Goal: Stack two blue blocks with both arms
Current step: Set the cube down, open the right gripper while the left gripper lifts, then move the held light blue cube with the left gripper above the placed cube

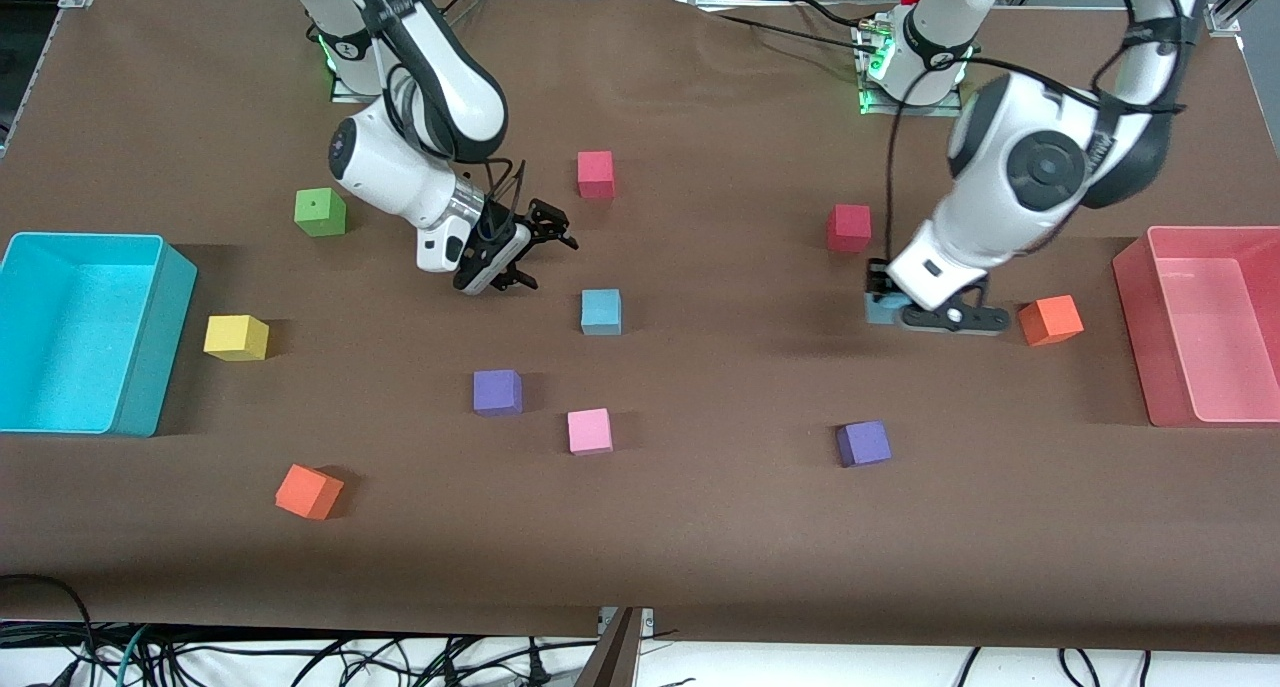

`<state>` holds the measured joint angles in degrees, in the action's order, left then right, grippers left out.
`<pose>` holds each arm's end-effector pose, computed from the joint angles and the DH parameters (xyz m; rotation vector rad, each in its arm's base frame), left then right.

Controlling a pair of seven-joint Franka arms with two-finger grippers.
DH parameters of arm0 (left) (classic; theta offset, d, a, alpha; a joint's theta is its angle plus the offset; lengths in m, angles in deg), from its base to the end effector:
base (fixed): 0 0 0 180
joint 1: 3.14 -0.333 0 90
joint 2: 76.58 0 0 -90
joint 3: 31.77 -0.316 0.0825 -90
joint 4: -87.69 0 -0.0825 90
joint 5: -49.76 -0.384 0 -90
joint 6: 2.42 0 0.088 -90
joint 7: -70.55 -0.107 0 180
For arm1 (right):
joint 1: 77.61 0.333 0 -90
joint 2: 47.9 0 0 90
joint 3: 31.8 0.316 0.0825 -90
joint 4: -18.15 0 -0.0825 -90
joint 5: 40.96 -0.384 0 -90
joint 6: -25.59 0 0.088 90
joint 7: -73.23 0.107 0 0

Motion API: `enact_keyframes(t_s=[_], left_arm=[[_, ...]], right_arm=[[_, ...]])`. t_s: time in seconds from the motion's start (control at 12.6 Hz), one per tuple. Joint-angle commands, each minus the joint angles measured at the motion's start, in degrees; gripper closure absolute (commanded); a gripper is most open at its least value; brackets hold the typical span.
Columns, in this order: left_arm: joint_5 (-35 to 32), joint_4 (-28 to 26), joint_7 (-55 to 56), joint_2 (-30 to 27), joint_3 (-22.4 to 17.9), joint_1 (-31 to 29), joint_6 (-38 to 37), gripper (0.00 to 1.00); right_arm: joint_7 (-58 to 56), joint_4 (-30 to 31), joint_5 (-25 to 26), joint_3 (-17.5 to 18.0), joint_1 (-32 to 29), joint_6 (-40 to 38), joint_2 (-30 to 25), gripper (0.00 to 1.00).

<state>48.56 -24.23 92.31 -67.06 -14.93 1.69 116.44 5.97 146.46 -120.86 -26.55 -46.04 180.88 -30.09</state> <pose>0.5478 -0.2109 0.3942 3.1270 -0.0093 -0.0721 0.4508 0.2949 0.2277 -2.4159 -0.6694 -0.3666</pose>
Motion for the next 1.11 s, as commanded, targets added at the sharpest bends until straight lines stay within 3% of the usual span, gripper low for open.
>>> enact_keyframes(t_s=[0.0,0.16,0.24,0.48,1.03], left_arm=[[1.11,4.86,11.08,3.38,0.48,7.35,-1.18,1.0],[1.11,8.9,16.37,6.72,0.48,11.66,-0.91,1.0],[1.11,11.27,18.83,8.74,0.39,13.86,-0.91,1.0],[0.49,18.82,24.72,15.07,-0.48,20.01,-0.56,1.0],[0.49,34.57,31.15,28.43,-10.76,34.08,1.1,1.0]], right_arm=[[-27.3,-1.22,-21.63,-0.33,0.34,1.25,4.68,0.0],[-38.86,-3.67,-32.03,-0.33,0.6,1.16,7.4,0.0],[-43.26,-4.72,-33.82,-0.33,1.04,1.16,8.81,0.0],[-47.61,-7.27,-34.98,-0.68,1.39,1.16,11.89,0.0],[-52.36,-9.04,-34.98,-0.95,2.01,-0.5,14.27,0.0]])
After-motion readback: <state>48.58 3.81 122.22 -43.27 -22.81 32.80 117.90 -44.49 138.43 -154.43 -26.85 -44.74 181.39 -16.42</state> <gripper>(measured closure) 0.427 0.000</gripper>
